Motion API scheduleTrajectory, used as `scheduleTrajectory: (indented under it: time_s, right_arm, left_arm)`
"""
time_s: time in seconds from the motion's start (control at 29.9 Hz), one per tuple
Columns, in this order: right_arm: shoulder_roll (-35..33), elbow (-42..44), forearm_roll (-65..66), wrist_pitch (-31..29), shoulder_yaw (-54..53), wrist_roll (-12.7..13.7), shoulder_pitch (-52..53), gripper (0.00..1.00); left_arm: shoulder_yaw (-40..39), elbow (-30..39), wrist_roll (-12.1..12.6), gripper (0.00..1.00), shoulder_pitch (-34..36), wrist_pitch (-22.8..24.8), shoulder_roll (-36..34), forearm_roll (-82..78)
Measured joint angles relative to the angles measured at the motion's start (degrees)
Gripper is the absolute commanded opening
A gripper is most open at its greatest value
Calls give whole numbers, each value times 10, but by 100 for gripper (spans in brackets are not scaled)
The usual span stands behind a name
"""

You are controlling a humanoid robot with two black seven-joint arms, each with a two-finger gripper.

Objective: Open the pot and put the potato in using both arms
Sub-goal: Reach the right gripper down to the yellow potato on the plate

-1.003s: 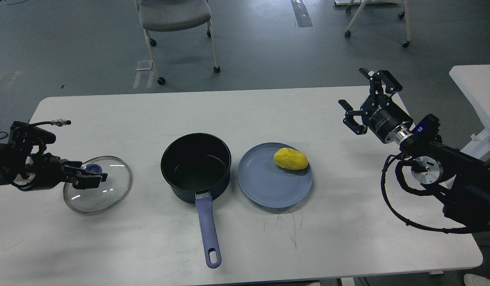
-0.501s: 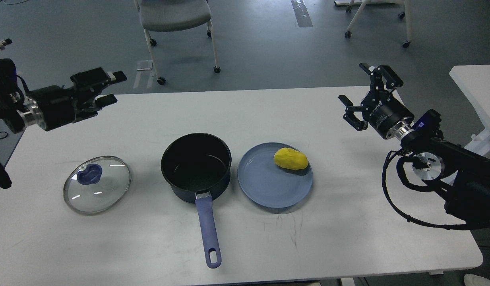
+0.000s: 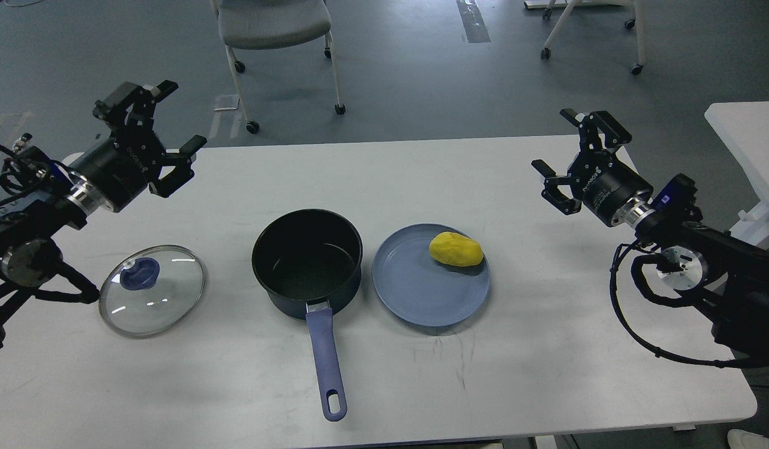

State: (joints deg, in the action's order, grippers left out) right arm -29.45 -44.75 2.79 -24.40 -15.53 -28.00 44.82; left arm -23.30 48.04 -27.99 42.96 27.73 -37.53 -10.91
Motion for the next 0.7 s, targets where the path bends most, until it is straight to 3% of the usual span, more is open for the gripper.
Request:
scheduleTrajectory:
  time_s: [0.17,0.37,0.53,0.7]
  right_arm:
    - [-60,-56,116,0,52,0,61,100]
    - [-90,-101,302,1,242,0,246,100]
    - [-43,-110,437,6,401,0,382,100]
    - [23,-104,531,20,510,0,451,100]
  left_arm:
    - [-34,-43,0,98,-20,3,31,1]
    - [-37,-46,1,98,-21,3,31,2]
    - [-37,-44,3,98,-20,3,29,0]
    - [-36,-41,4,98,-20,3,24,0]
